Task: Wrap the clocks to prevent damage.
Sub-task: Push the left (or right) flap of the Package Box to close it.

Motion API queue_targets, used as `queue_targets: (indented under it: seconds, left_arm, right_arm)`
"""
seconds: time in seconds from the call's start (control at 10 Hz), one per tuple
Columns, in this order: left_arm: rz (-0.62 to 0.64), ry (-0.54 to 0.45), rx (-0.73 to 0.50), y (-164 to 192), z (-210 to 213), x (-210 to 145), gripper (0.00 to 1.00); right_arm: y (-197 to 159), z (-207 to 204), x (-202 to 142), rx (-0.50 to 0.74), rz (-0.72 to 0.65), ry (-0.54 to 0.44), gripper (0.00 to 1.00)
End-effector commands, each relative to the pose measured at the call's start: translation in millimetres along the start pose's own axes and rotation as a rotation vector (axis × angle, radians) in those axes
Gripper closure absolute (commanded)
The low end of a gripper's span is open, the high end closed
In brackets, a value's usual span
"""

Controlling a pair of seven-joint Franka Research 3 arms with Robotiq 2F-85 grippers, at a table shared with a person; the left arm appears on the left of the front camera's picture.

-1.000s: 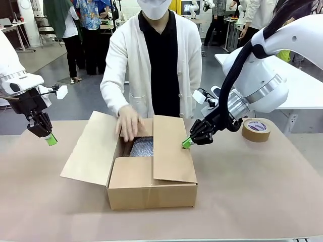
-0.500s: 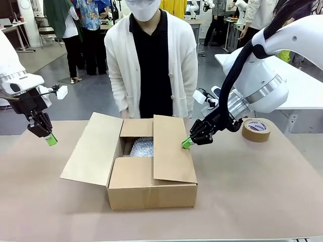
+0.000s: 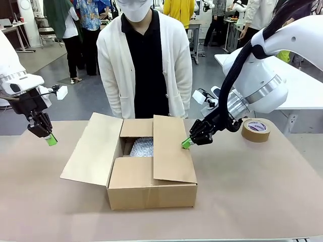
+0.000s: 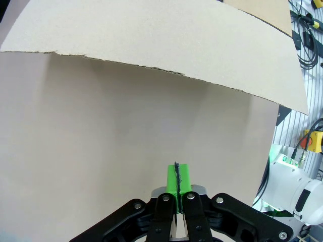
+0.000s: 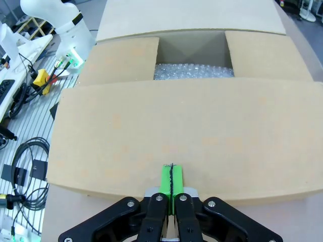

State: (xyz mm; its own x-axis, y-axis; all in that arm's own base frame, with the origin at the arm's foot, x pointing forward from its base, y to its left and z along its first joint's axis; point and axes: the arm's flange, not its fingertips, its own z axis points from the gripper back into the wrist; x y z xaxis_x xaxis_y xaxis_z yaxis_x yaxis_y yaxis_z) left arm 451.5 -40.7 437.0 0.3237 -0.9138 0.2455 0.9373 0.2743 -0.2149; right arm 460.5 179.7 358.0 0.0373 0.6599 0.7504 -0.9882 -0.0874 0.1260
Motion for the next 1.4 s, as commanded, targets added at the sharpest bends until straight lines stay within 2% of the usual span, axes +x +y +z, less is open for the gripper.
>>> queue_targets:
  seconds: [0.0, 0.6, 0.7, 0.9, 1.0, 1.1, 1.3]
  left_arm:
    - [-0.007, -0.015, 0.001, 0.1, 0.9, -1.0, 1.00]
    - [0.000, 0.000, 0.000, 0.0, 0.0, 0.0, 1.00]
    - [-0.077, -0.078, -0.068, 17.1, -1.9, -4.1, 1.00]
    - [-0.387, -0.353, -0.179, 23.6, -28.0, -36.7, 1.00]
    - [-0.491, -0.419, -0.224, 27.6, -42.0, -49.6, 1.00]
    - [-0.587, -0.452, -0.217, 35.3, -47.5, -54.4, 1.00]
    - [-0.614, -0.594, -0.190, 36.5, -75.0, -60.3, 1.00]
  right_arm:
    - [1.1, -5.2, -3.6, -0.003, -0.016, -0.005, 0.99]
    - [1.1, -5.2, -3.6, -0.003, -0.016, -0.005, 0.99]
    - [1.1, -5.2, -3.6, -0.003, -0.016, -0.005, 0.99]
    - [1.1, -5.2, -3.6, -0.003, -0.016, -0.005, 0.99]
    - [1.1, -5.2, -3.6, -0.003, -0.016, -0.005, 0.99]
    - [1.1, -5.2, -3.6, -0.003, -0.016, -0.005, 0.99]
    - [1.1, -5.2, -3.6, -0.003, -0.016, -0.005, 0.99]
